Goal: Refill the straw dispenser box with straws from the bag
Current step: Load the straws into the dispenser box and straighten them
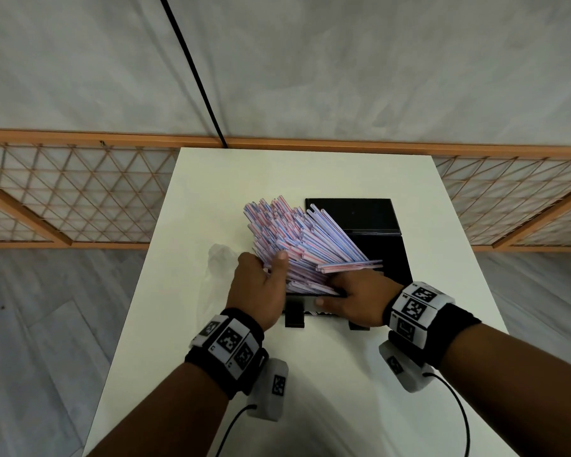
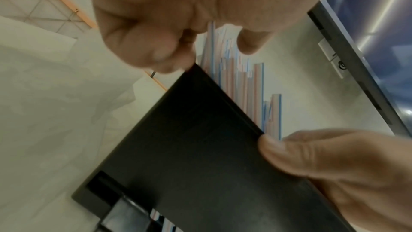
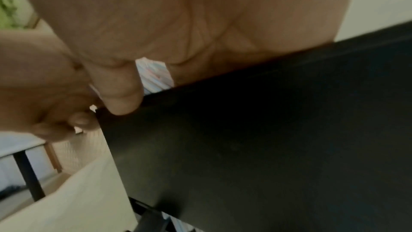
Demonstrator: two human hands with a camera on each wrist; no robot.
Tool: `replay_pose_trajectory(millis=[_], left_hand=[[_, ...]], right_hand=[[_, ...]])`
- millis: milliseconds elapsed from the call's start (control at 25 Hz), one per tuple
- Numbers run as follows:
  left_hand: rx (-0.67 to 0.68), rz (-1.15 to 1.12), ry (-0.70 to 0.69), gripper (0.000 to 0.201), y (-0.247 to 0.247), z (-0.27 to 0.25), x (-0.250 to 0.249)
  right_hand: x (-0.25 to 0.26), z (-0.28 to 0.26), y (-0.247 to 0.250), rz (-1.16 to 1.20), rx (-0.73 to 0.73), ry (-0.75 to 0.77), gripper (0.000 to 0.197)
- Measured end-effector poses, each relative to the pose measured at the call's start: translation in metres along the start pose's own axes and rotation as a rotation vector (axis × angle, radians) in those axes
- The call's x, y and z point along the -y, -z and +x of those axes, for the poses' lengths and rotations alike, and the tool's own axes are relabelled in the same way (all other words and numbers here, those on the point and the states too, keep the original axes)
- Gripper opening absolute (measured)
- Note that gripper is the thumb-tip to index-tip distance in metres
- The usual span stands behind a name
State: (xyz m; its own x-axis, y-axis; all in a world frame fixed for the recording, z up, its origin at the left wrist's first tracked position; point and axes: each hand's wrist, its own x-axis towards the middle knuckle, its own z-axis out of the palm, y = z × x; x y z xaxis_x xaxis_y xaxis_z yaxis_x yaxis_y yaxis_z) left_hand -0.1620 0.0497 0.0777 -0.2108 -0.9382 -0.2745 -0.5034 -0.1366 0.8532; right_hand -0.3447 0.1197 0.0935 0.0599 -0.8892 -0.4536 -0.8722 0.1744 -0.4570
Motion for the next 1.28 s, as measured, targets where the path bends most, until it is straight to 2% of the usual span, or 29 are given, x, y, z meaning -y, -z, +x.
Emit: replay_pose_trajectory(millis=[120, 280, 400, 560, 720, 760, 800, 920, 1080, 1200, 1280], left_hand=[[0.034, -0.135, 0.014, 0.062, -0.002, 0.0, 0.001], [0.055, -0.133, 0.036, 0.05, -0.001, -0.002, -0.002], [-0.019, -0.088, -0.049, 0.049, -0.003, 0.002, 0.005], [-0.031, -0.058, -0.08, 0.067, -0.004, 0.004, 0.011], [-0.056, -0.088, -0.102, 0.089, -0.006, 0.005, 0.015], [-0.051, -0.095, -0.098, 0.09, -0.006, 0.005, 0.015], [-0.037, -0.12, -0.087, 0.084, -0.005, 0.004, 0.012], [0.0, -0.174, -0.031, 0.051, -0.003, 0.0, 0.003], [0.041, -0.226, -0.039, 0.051, -0.004, -0.002, 0.003], [-0.01, -0.076, -0.046, 0.032, -0.003, 0.0, 0.01], [-0.056, 0.057, -0.046, 0.034, 0.002, 0.002, 0.009]], right_hand=[[0.0, 0.008, 0.0, -0.026, 0.053, -0.024, 0.038], [0.005, 0.018, 0.0, -0.067, 0.089, -0.072, 0.04], [0.007, 0.02, -0.003, -0.017, 0.094, -0.078, 0.045], [0.008, 0.023, -0.005, -0.12, 0.129, -0.131, 0.055], [0.013, 0.025, 0.001, -0.062, 0.133, -0.092, 0.046], [0.013, 0.026, 0.0, -0.077, 0.131, -0.096, 0.044], [0.014, 0.027, 0.0, -0.085, 0.136, -0.109, 0.044], [0.015, 0.027, -0.001, -0.113, 0.133, -0.081, 0.051], [0.012, 0.027, 0.002, -0.02, 0.054, -0.064, 0.045], [0.009, 0.026, -0.004, -0.105, 0.034, -0.08, 0.048], [0.006, 0.023, -0.004, -0.14, 0.077, -0.103, 0.048]])
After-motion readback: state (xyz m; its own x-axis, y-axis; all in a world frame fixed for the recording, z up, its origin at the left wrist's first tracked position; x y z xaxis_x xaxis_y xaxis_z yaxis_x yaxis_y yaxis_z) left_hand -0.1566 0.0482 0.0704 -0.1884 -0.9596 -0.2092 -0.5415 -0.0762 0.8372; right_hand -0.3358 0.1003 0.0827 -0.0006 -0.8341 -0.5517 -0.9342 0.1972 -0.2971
